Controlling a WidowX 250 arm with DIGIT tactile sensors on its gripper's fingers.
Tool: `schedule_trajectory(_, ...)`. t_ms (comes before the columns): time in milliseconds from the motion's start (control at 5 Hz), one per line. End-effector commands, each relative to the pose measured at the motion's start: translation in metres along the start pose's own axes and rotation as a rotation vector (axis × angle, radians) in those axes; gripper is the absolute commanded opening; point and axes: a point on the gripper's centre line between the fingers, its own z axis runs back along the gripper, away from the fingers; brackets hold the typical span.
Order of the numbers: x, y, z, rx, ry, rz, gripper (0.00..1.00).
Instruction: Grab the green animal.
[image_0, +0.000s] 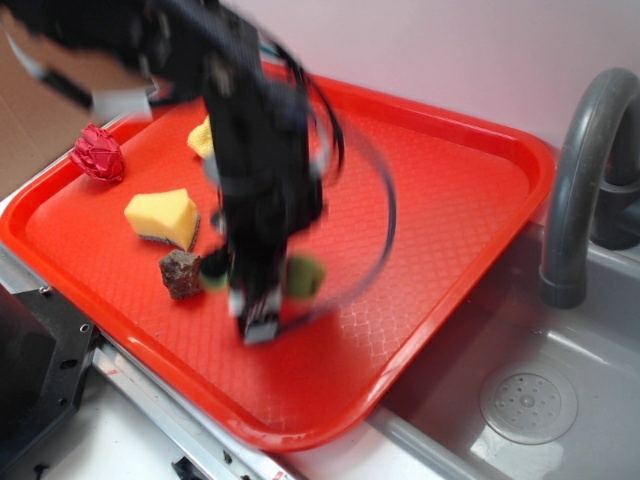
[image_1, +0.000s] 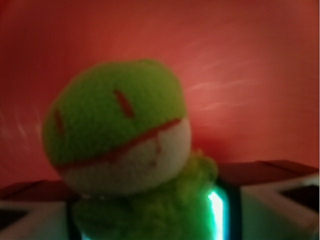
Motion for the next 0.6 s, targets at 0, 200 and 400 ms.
schedule_trajectory(0, -0.014, 0.038, 0.094, -0.05, -0.189, 0.415, 0.0)
schedule_trajectory(200, -0.032, 0.048, 0.126, -0.064, -0.258, 0.553, 0.0)
schedule_trajectory(400, -0.038, 0.063, 0.133, -0.096, -0.198, 0.557, 0.0)
